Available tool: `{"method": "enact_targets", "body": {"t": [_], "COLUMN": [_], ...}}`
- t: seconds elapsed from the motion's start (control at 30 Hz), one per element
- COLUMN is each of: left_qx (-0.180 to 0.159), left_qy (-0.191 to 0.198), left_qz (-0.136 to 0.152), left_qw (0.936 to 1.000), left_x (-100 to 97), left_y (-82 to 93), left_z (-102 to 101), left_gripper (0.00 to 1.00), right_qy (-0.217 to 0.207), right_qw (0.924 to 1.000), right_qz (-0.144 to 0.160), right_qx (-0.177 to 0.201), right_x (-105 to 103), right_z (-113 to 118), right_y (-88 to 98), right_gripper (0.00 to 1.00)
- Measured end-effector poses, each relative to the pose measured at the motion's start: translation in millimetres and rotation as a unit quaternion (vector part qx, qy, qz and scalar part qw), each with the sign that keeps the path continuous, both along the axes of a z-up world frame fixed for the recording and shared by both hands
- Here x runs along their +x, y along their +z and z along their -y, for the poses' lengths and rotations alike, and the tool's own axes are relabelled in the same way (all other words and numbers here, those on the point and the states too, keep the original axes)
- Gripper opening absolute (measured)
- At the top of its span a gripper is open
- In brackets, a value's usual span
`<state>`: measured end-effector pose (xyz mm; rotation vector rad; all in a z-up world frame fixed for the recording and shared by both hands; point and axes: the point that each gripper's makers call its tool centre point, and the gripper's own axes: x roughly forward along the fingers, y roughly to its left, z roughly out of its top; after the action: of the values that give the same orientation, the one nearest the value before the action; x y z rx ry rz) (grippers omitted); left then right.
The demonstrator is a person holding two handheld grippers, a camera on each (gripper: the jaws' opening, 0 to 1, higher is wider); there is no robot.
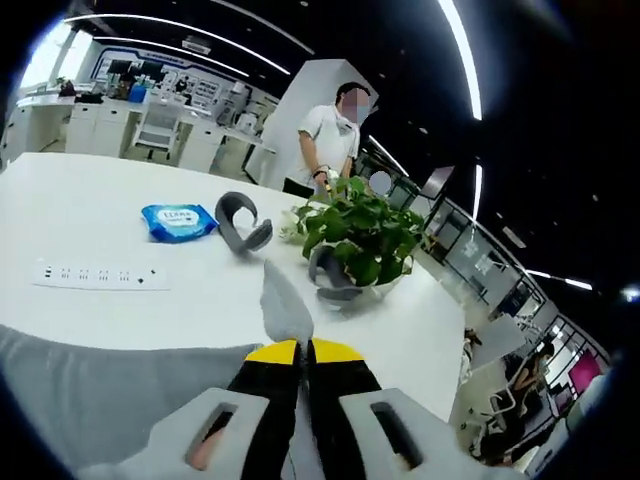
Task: Fold the towel on the table until its edges align and the towel forms a compact rectangular stack.
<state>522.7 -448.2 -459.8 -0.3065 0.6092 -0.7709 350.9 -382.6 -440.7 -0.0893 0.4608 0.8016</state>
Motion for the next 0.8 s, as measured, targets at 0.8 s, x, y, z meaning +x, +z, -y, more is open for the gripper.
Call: {"method": "enact_targets", "body": {"t": [0.8], "left_qx": [-0.009], "left_qy": [0.106], "left_qz": [-0.006], "left_qw": [0.9943], "left_x": [11.3], "left_y": [-13.2], "left_z": [-123], "left_gripper": [0.03], "right_qy": [0.094], "right_qw": [0.9955], "right_qz": [-0.015], "right_qx": [-0.006], "right_x": [2], "right_z": [-79], "right_y": [-14.3], "right_gripper": [0.00]}}
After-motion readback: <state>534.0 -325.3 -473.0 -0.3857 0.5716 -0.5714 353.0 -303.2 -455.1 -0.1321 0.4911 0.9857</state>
